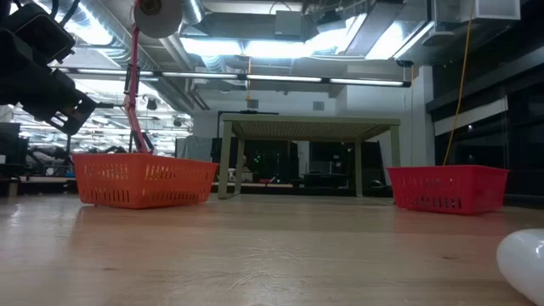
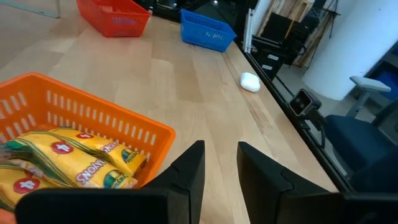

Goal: Pick & Place Office Desk Supplies
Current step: Put the orange plastic tray on the shelf

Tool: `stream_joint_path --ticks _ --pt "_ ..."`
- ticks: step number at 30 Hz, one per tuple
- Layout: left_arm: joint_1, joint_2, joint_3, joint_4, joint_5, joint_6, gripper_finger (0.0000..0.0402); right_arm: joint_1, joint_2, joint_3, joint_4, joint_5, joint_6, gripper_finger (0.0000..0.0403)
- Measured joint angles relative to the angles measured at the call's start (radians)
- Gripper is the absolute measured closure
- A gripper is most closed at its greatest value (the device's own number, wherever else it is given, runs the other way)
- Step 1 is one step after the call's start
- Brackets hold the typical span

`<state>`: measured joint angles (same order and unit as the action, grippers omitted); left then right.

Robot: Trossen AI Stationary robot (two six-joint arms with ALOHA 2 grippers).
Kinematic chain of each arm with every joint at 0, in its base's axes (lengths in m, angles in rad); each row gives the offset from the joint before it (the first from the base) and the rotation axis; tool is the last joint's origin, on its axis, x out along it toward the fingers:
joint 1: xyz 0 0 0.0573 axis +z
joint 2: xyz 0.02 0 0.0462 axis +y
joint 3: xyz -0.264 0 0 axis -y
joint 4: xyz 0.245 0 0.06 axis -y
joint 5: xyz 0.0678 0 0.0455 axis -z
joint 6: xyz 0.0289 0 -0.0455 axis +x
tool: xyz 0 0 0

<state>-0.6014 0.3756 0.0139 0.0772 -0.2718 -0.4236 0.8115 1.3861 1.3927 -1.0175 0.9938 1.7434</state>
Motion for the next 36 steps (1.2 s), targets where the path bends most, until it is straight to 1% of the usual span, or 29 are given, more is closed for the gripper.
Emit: stream_joint_path --ticks 2,5,12,15,16,18,21,24,26,29,31,33,36 --pt "0.001 0.000 0.000 0.007 -0.034 0.003 0.0311 -0.026 0.000 0.015 0.008 -0.024 -0.040 0.0175" --pt "0.002 0.000 0.000 0.110 -0.132 0.008 0.0311 -0.056 0.001 0.030 0.010 -0.041 -0.075 0.0180" --pt "0.003 -0.001 0.000 0.582 -0.354 0.060 0.0311 -0.107 0.001 0.035 0.012 -0.036 -0.088 0.0186" --pt "0.004 -0.001 0.000 0.767 -0.432 0.125 0.0311 -0.127 0.001 0.035 0.029 0.023 -0.111 0.0186" --pt "0.004 -0.002 0.000 0.808 -0.478 0.145 0.0311 -0.132 0.001 0.035 0.041 0.045 -0.127 0.0186" --pt "0.004 -0.002 0.000 0.859 -0.568 0.130 0.0311 -0.144 0.001 0.035 0.052 0.068 -0.153 0.0186" --pt "0.004 -0.002 0.000 0.884 -0.612 0.079 0.0311 -0.159 0.001 0.035 0.053 0.054 -0.162 0.0186" --pt "0.004 -0.002 0.000 0.884 -0.622 0.010 0.0311 -0.170 0.001 0.035 0.053 0.033 -0.194 0.0186" --pt "0.009 -0.002 0.000 0.883 -0.652 -0.067 0.0308 -0.178 0.001 0.035 0.053 0.032 -0.233 0.0186" --pt "0.021 -0.002 0.000 0.818 -0.669 -0.136 0.0296 -0.198 0.001 0.035 0.052 0.034 -0.313 0.0186" --pt "0.020 -0.002 0.007 0.688 -0.689 -0.173 0.0281 -0.213 0.001 0.035 0.052 0.022 -0.371 0.0186" --pt "0.015 -0.001 0.037 0.483 -0.739 -0.224 0.0261 -0.233 0.001 0.035 0.051 -0.003 -0.429 0.0186" --pt "0.013 0.002 0.146 0.144 -0.821 -0.320 0.0226 -0.262 0.001 0.035 0.050 -0.045 -0.500 0.0186"
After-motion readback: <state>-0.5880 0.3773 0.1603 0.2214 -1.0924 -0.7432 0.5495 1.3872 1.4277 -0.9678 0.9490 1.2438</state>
